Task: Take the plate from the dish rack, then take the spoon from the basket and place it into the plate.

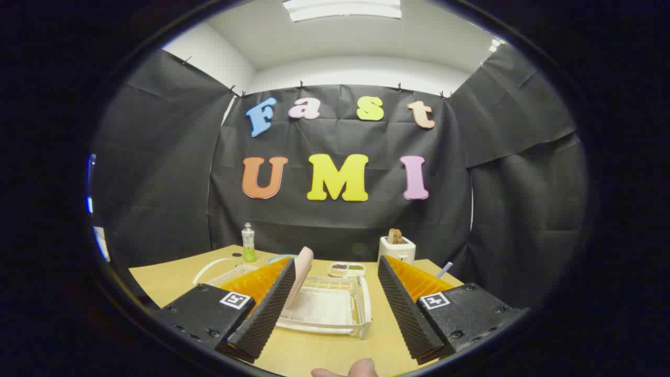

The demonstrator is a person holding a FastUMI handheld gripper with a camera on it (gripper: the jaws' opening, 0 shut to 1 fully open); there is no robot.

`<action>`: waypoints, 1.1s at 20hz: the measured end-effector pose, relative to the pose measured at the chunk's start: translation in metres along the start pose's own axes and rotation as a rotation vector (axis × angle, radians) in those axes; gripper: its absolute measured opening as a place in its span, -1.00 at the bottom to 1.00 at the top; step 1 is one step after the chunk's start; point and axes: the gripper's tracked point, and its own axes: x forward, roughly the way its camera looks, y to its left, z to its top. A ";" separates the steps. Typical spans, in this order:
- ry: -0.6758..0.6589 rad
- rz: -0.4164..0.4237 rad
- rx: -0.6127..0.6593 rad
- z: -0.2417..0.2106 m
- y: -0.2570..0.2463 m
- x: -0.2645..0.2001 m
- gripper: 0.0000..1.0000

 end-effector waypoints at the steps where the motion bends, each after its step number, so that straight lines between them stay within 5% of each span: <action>1: 0.001 -0.002 -0.004 0.000 0.000 0.001 1.00; 22: 0.027 0.065 0.056 -0.010 -0.037 0.031 1.00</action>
